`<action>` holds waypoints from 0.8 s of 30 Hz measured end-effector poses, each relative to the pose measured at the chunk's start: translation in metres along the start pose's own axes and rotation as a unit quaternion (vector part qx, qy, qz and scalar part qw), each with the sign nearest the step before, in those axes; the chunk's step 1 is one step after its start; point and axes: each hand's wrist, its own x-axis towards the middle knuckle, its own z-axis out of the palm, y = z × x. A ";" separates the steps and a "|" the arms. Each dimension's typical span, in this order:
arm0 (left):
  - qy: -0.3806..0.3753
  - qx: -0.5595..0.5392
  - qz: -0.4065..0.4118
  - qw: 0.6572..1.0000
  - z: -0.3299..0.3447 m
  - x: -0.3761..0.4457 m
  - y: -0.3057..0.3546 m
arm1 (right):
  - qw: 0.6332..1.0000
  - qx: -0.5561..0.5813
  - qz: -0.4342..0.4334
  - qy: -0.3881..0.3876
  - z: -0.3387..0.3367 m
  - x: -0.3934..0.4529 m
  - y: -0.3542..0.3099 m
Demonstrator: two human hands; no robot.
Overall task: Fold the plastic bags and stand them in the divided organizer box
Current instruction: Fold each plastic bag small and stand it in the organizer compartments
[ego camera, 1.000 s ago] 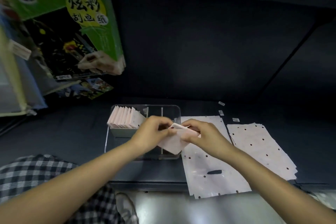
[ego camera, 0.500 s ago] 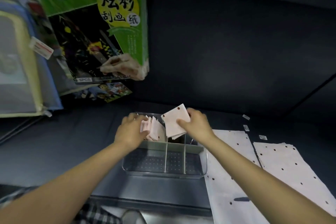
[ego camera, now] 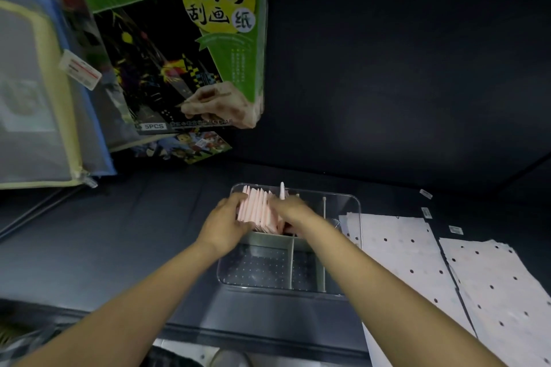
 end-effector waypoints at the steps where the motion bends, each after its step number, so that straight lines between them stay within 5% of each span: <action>1: 0.000 -0.007 0.001 1.000 0.000 0.000 0.000 | 0.996 0.081 0.024 -0.038 0.006 0.003 0.000; 13: 0.021 0.019 0.001 1.000 -0.003 0.004 -0.006 | 0.975 0.169 0.035 -0.141 0.009 0.018 -0.002; 19: 0.022 0.047 0.006 0.999 -0.003 0.004 -0.006 | 0.999 0.011 0.006 -0.041 0.017 0.015 -0.004; 24: 0.034 0.083 0.016 0.996 -0.004 0.005 -0.003 | 1.000 0.005 0.001 -0.016 0.014 0.014 -0.008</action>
